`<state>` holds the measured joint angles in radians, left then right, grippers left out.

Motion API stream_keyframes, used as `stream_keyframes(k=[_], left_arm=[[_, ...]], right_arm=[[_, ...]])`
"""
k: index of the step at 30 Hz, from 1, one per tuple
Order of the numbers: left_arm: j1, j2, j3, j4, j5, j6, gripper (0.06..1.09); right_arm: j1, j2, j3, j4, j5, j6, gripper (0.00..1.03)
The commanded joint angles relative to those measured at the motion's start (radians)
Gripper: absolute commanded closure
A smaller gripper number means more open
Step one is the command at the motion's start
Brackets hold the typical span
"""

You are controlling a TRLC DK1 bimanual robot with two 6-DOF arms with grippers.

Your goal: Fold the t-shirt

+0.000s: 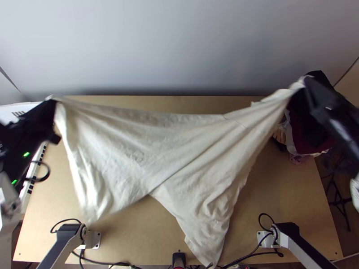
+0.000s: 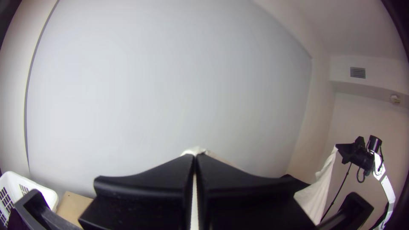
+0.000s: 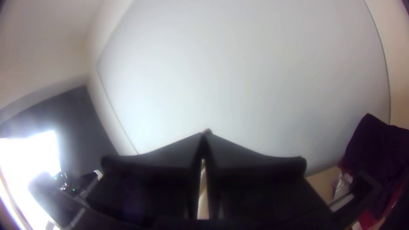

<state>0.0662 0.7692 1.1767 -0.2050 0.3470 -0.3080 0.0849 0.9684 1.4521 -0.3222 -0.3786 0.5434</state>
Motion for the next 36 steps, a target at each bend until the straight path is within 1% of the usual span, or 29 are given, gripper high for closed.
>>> stream_keyframes(k=[1, 3, 5, 7, 10, 13, 16, 22, 30, 33, 36], left_arm=[[-0.060, 0.182, -0.195, 0.280, -0.008, 0.043, 1.05], [-0.072, 0.266, -0.224, 0.362, -0.016, 0.072, 1.05], [-0.074, 0.367, -0.233, 0.447, -0.016, 0.073, 1.05], [-0.074, 0.464, -0.218, 0.510, -0.016, 0.084, 1.05], [-0.080, 0.607, -0.157, 0.535, -0.016, 0.107, 1.05], [-0.082, 0.748, -0.098, 0.550, -0.016, 0.156, 1.05], [-0.074, 0.880, -0.029, 0.581, -0.016, 0.175, 1.05], [-0.051, 1.119, 0.189, 0.585, -0.017, 0.179, 1.05], [-0.031, 1.363, 0.463, 0.561, -0.042, 0.184, 1.05], [-0.023, 1.424, 0.529, 0.546, -0.062, 0.184, 1.05], [-0.014, 1.470, 0.572, 0.544, -0.068, 0.188, 1.05]], right_arm=[[0.004, 0.194, -0.196, 0.239, 0.000, -0.040, 1.00], [0.007, 0.285, -0.194, 0.296, 0.001, -0.048, 1.00], [0.007, 0.377, -0.190, 0.370, 0.004, -0.049, 1.00], [0.009, 0.478, -0.160, 0.403, 0.009, -0.077, 1.00], [0.010, 0.627, -0.088, 0.425, 0.014, -0.094, 1.00], [0.013, 0.754, -0.002, 0.436, 0.018, -0.114, 1.00], [0.015, 0.875, 0.094, 0.449, 0.040, -0.128, 1.00], [0.007, 1.096, 0.338, 0.428, 0.067, -0.149, 1.00], [0.001, 1.330, 0.688, 0.293, 0.090, -0.149, 1.00], [0.004, 1.380, 0.766, 0.267, 0.102, -0.148, 1.00], [0.001, 1.411, 0.803, 0.256, 0.115, -0.149, 1.00]])
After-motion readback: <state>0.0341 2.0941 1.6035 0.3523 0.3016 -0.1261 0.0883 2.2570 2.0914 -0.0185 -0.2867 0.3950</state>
